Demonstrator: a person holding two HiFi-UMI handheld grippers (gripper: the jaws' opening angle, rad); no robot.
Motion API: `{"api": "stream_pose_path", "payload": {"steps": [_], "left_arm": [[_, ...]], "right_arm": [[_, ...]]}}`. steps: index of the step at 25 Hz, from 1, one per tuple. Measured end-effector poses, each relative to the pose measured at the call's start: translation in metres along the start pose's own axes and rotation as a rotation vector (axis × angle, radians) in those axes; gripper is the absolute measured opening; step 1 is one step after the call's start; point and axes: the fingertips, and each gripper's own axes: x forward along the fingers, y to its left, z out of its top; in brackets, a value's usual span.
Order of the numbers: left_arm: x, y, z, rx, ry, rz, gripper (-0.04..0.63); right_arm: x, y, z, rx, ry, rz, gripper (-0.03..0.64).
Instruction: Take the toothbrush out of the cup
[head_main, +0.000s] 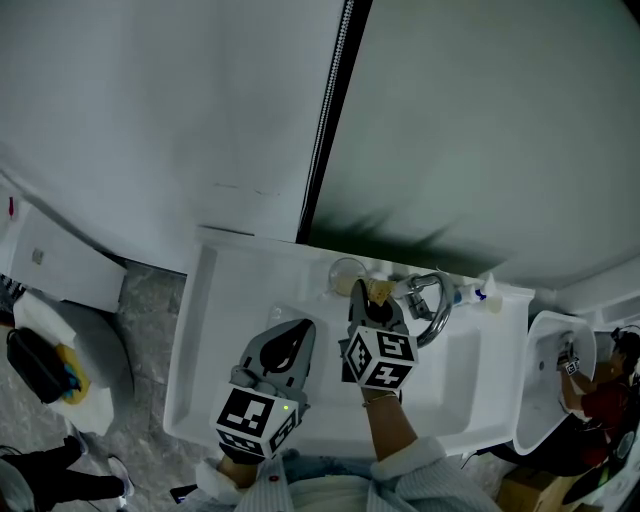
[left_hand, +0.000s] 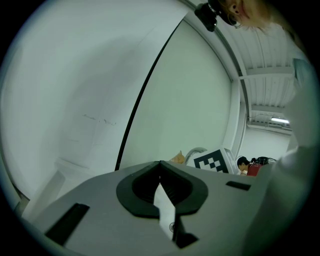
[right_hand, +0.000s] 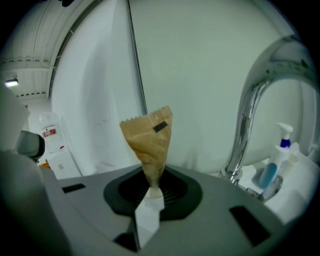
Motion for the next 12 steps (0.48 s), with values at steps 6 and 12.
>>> {"api": "stream_pose_path", "payload": {"steps": [6, 12], "left_arm": [[-0.005, -0.007, 0.008, 0.014, -0.018, -0.004, 0.017], [-0.013, -0.017, 0.013, 0.027, -0.037, -0.008, 0.017]], "right_arm": [[-0.009, 0.004, 0.01, -0.008, -0.023, 0.008, 0.052], [-0.022, 0.008, 0.022, -0.026, -0.052, 0.022, 0.052]]}}
